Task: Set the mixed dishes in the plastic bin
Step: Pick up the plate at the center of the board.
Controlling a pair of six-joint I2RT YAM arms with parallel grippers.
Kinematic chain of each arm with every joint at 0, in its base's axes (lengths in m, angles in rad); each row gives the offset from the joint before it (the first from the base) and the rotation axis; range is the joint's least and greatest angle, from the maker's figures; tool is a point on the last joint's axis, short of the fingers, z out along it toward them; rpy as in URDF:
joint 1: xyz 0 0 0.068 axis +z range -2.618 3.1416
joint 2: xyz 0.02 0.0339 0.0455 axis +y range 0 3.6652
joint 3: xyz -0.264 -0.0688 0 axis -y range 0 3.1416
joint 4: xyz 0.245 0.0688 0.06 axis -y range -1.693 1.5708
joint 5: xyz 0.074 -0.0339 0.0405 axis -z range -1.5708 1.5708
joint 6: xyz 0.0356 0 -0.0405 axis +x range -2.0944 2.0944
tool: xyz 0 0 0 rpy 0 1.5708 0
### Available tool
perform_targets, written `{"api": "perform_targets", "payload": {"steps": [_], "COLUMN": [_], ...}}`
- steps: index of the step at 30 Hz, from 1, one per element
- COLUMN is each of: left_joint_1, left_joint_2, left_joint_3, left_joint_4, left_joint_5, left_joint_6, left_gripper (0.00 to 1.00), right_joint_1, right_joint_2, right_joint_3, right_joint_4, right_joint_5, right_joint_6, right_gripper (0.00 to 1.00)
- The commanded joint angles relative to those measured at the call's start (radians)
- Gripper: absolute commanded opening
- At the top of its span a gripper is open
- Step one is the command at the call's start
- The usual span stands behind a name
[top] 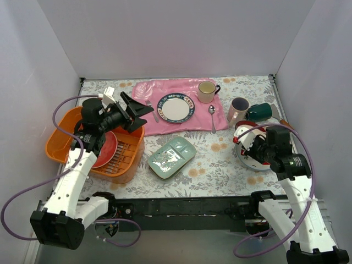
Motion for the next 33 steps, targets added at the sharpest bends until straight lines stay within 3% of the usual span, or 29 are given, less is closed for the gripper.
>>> {"api": "perform_targets", "payload": {"steps": [1,9,14,22,33], "left_joint_1": [-0.138,-0.440,-0.567,-0.664,-0.743], "left_joint_2": [0.050,0.271,0.429,0.657,0.811], "left_joint_3": [0.031,0.146,0.230,0.393,0.556], "left_joint_4": [0.017,0.022,0.028,0.012,-0.121], "left_joint_5": [-0.112,-0.284,-0.332,-0.355,-0.393], "left_joint_6": [-0.037,-0.100,-0.155,-0.267,-0.302], "left_gripper": [0.98,0.98,0.98,0.98,0.98], "right_joint_1": [0.002,0.003,0.003,0.003,0.003], "right_joint_2": [-0.049,-0.077,-0.086,-0.095,-0.089], "right_joint_3": [0.099,0.097,0.096,0.094,0.085], "right_joint_4": [0.071,0.053,0.047,0.042,0.062], "right_joint_5": [-0.096,-0.171,-0.222,-0.291,-0.366], "right_joint_6": [-0.093,-0.134,-0.151,-0.165,-0.166], "right_gripper": [0.01,0.01,0.01,0.01,0.01]}}
